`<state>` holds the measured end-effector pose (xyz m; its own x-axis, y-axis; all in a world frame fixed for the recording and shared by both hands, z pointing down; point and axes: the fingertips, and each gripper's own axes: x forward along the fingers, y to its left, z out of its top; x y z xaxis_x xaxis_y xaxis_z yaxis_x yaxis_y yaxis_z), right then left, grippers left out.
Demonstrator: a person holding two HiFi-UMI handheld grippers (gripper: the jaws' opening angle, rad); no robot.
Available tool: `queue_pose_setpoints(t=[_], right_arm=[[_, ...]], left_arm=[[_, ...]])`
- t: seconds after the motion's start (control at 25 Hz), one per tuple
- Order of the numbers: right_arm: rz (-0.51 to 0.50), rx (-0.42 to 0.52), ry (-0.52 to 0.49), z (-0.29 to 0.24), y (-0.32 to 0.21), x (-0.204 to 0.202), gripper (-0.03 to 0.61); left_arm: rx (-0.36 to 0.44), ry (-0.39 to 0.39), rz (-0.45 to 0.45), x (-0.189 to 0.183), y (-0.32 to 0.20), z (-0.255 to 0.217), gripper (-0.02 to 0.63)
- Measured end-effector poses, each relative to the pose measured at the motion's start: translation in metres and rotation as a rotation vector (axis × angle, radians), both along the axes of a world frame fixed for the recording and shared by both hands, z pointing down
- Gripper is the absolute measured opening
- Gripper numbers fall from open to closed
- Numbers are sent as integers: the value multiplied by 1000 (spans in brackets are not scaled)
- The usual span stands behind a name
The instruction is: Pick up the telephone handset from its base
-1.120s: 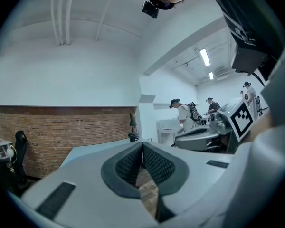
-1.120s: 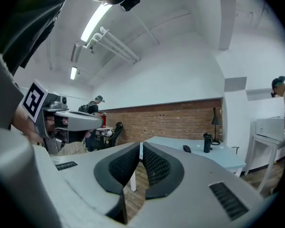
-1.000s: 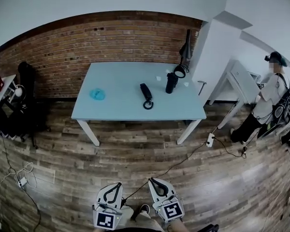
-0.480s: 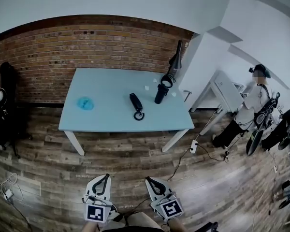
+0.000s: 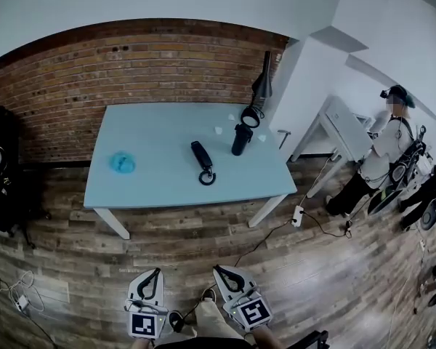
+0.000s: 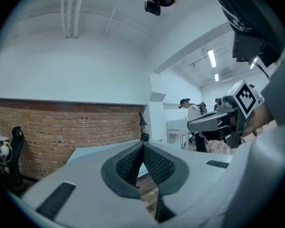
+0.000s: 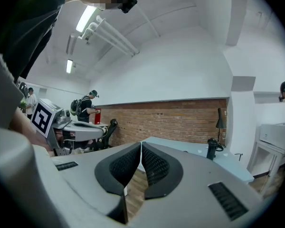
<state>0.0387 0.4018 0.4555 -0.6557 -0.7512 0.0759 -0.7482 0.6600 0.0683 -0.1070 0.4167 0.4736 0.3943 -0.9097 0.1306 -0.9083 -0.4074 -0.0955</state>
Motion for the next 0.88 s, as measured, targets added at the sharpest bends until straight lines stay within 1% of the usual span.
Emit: queue_pose_setpoints(t=[0.12, 0.16, 0.32, 0.4, 0.52, 0.56, 0.64, 0.72, 0.8, 0.88], right_arm=[[-3, -46, -29, -1, -29, 13, 15], [-5, -48, -37, -1, -39, 18, 15], [7, -26, -53, 1, -80, 53, 15], [20, -30, -63, 5, -93, 74, 15], [36, 0, -70, 11, -108, 103, 15], [45, -5, -68, 14, -111, 111, 15], [63, -36, -67, 19, -116, 124, 15], [70, -59, -65, 25, -119, 132, 15], [86, -67, -58, 30, -125, 137, 15], [122, -66, -51, 34, -133, 142, 15]], left_arm=[[-11, 0, -16, 17, -24, -7, 18], [-14, -5, -19, 23, -32, -10, 18], [-6, -10, -31, 55, -72, -20, 18], [-17, -15, -28, 72, -82, -20, 18], [-43, -22, -29, 93, -95, -22, 19], [-44, -21, -28, 99, -100, -22, 18], [-35, -17, -20, 107, -107, -18, 18], [-53, -17, -10, 112, -112, -12, 18], [-63, -13, -1, 116, -119, -7, 19], [-77, -15, 8, 118, -125, -2, 18]])
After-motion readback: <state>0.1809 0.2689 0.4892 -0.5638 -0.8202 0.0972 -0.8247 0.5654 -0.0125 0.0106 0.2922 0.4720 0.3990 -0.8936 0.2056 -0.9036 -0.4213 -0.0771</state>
